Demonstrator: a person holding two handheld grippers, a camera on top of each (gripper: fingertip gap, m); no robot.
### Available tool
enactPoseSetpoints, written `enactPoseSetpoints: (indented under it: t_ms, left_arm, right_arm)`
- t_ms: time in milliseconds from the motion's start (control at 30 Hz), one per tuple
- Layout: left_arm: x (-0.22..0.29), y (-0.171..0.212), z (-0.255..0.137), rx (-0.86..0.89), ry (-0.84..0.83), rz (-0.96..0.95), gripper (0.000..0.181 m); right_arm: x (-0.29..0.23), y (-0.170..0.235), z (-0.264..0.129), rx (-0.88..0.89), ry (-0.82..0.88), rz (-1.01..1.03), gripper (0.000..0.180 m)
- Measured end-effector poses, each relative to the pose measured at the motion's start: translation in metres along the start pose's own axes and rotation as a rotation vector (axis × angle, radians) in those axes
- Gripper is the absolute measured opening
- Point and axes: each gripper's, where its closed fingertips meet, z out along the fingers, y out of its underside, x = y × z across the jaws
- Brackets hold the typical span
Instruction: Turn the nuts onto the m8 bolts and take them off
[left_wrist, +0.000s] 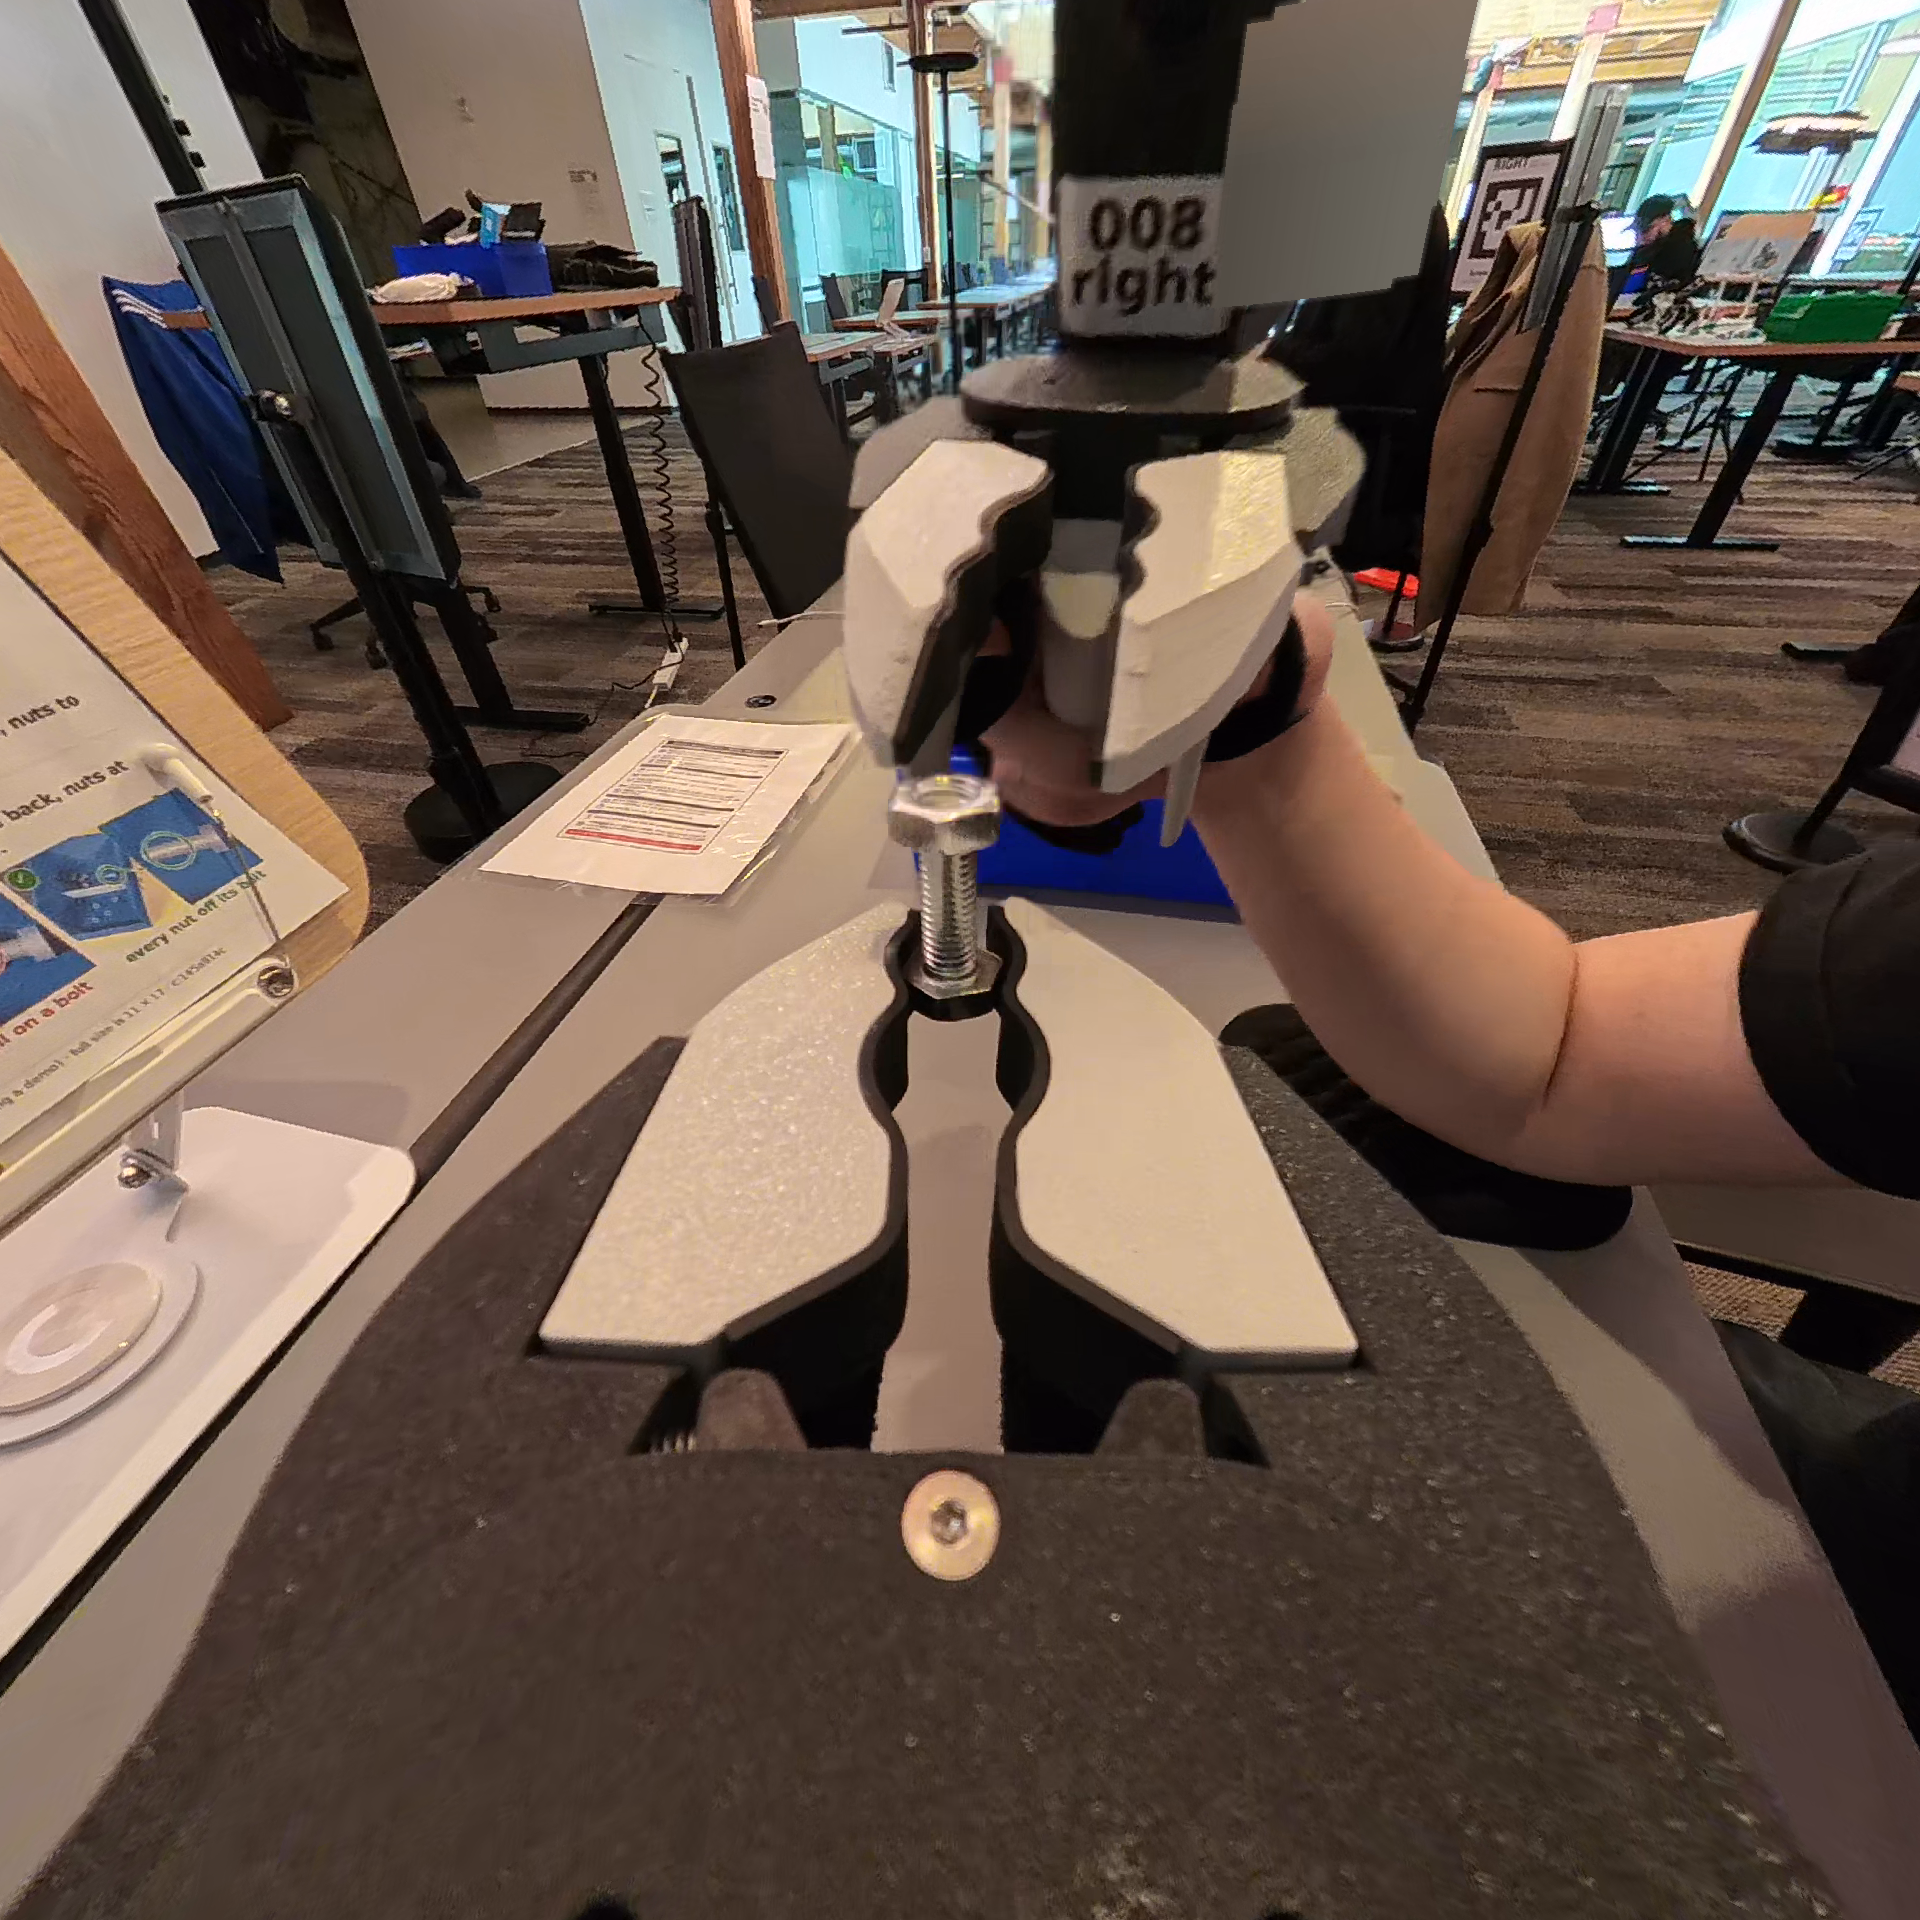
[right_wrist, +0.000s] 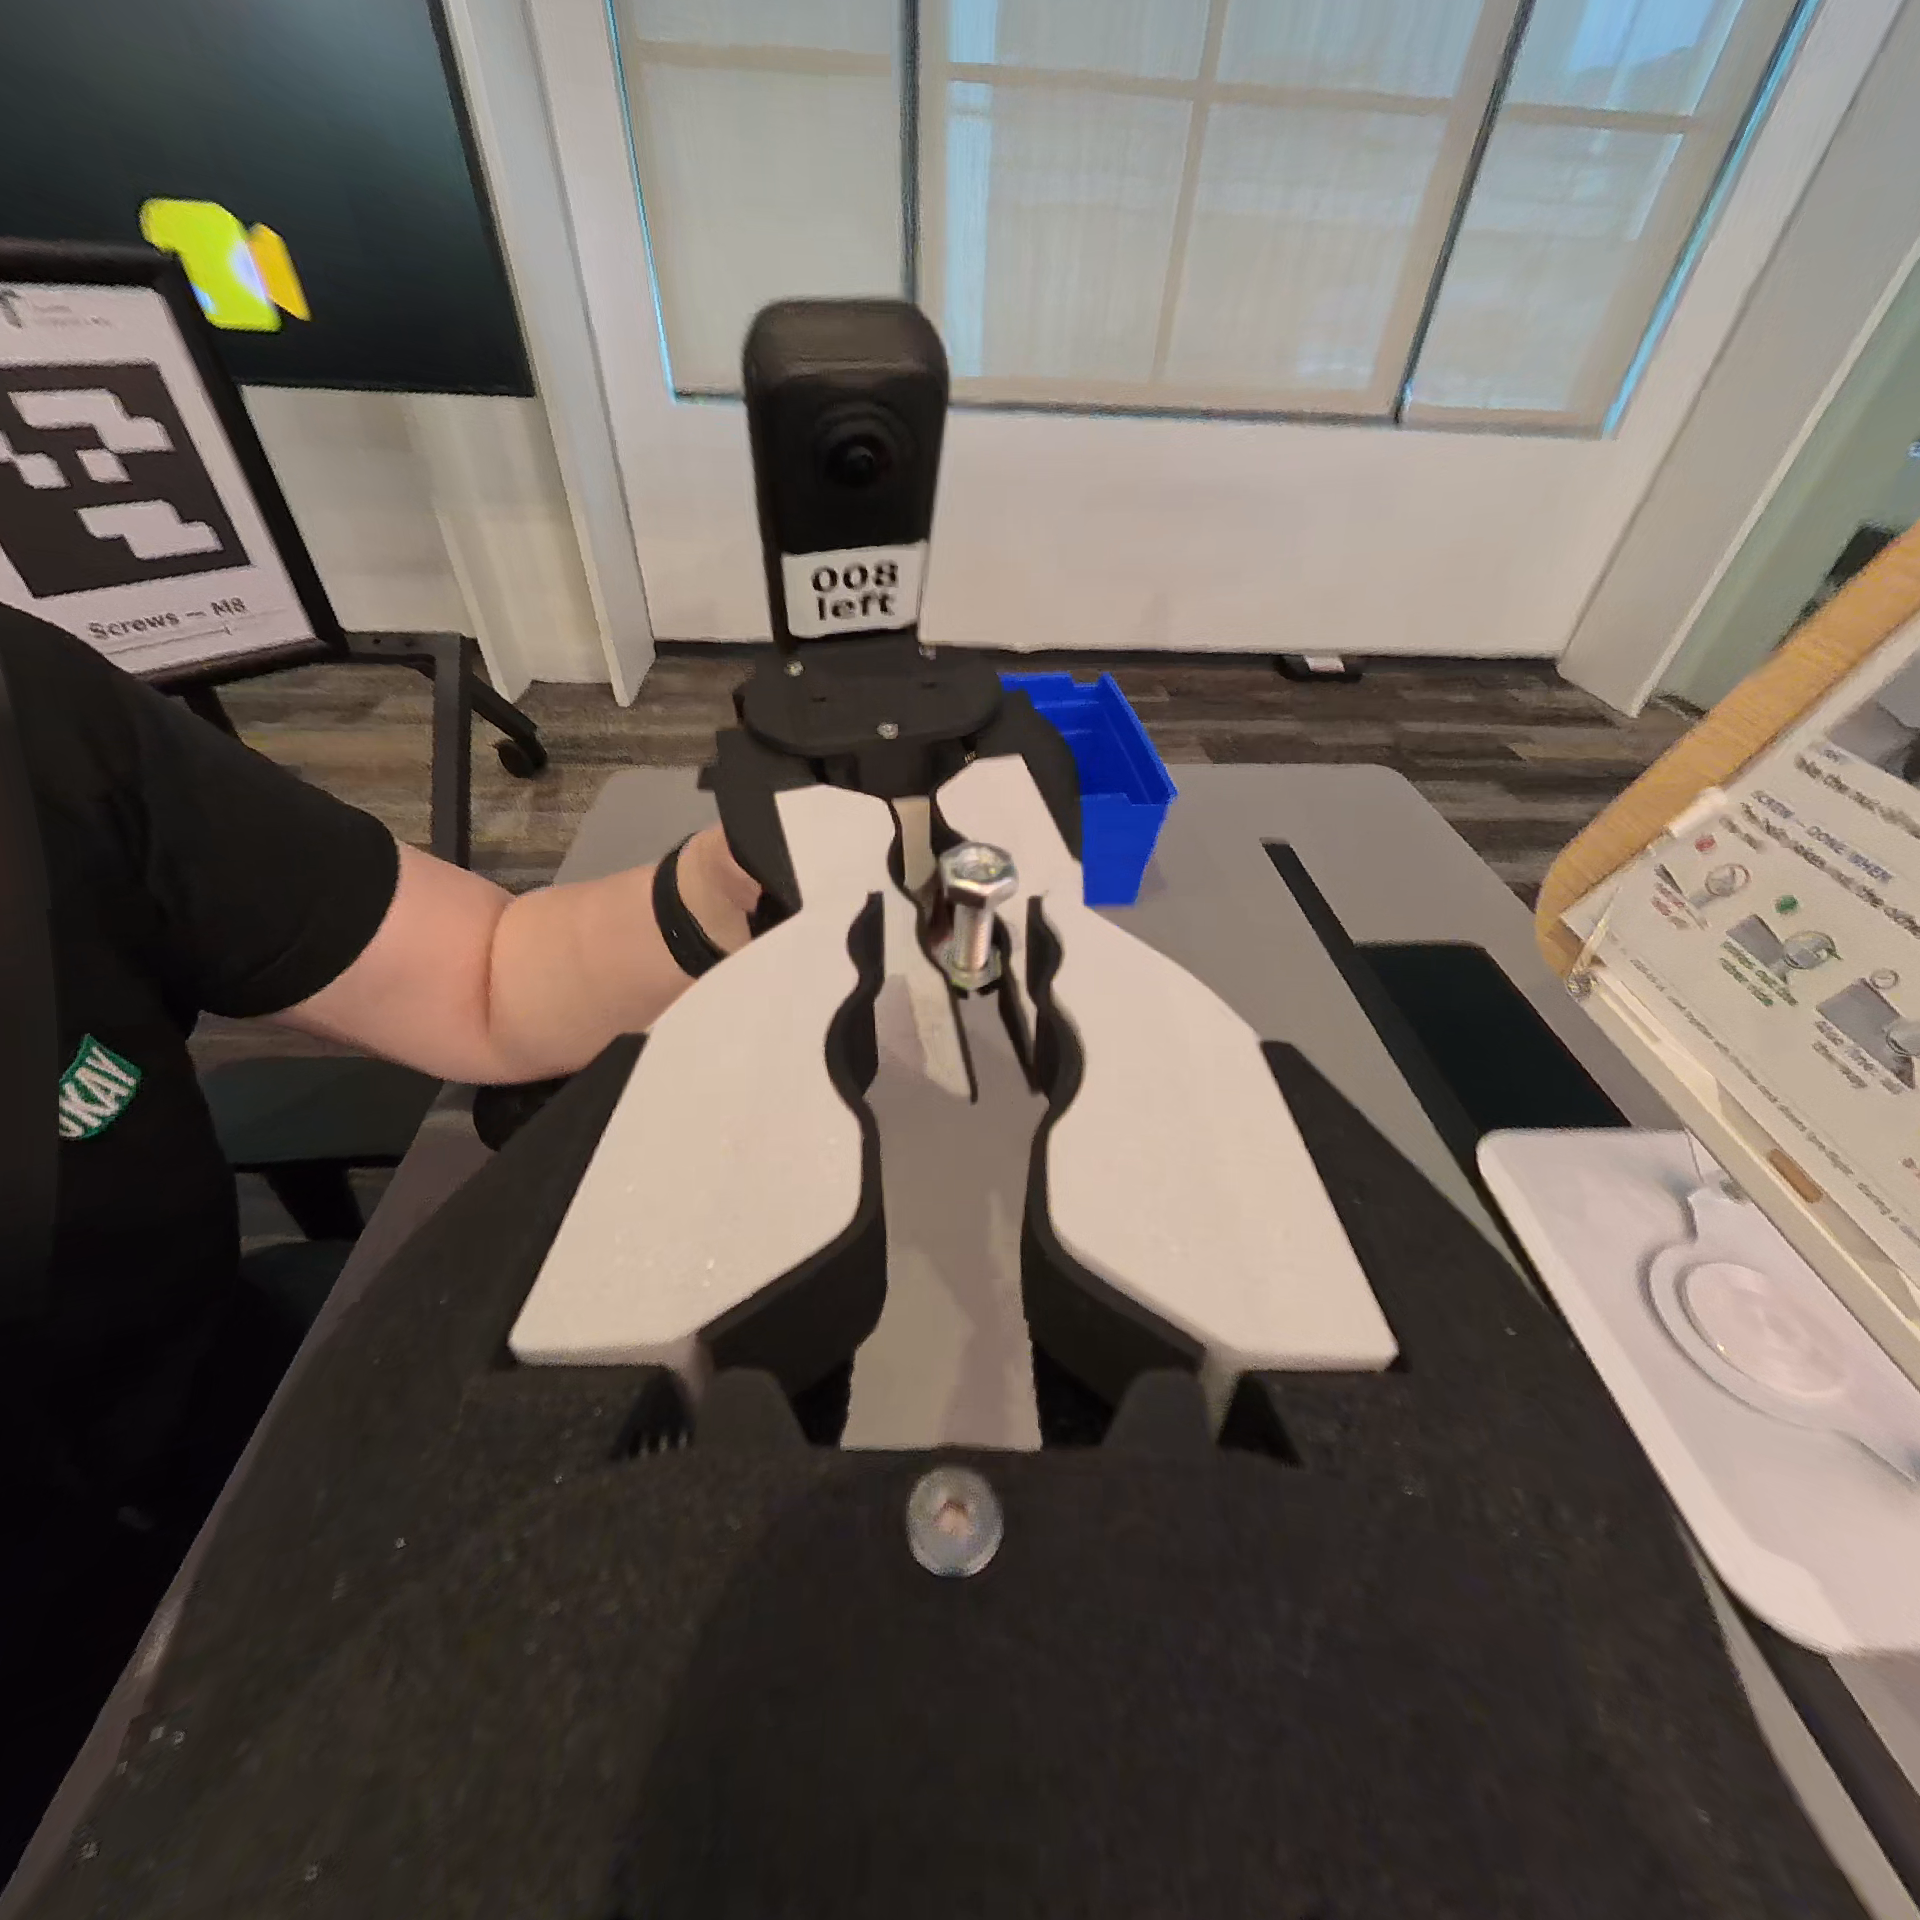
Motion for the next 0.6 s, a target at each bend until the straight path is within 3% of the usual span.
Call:
enactPoseSetpoints:
  t_ms: [233,333,500,600]
  left_arm:
    - [-0.009,0.003,-0.001,0.002,-0.024,-0.016,0.012]
    - [-0.008,0.005,-0.002,-0.009,-0.001,-0.031,0.012]
    - [-0.005,0.012,-0.001,-0.035,0.046,-0.055,0.012]
    - [-0.002,0.015,0.0,-0.061,0.064,-0.056,0.012]
  right_arm:
    - [0.009,0.004,-0.02,-0.191,0.253,0.038,0.028]
    - [-0.004,0.008,-0.015,-0.363,0.149,0.054,0.03]
    - [-0.001,0.001,-0.011,-0.69,0.023,-0.25,0.029]
    - [0.004,-0.007,0.0,-0.782,0.006,-0.214,0.025]
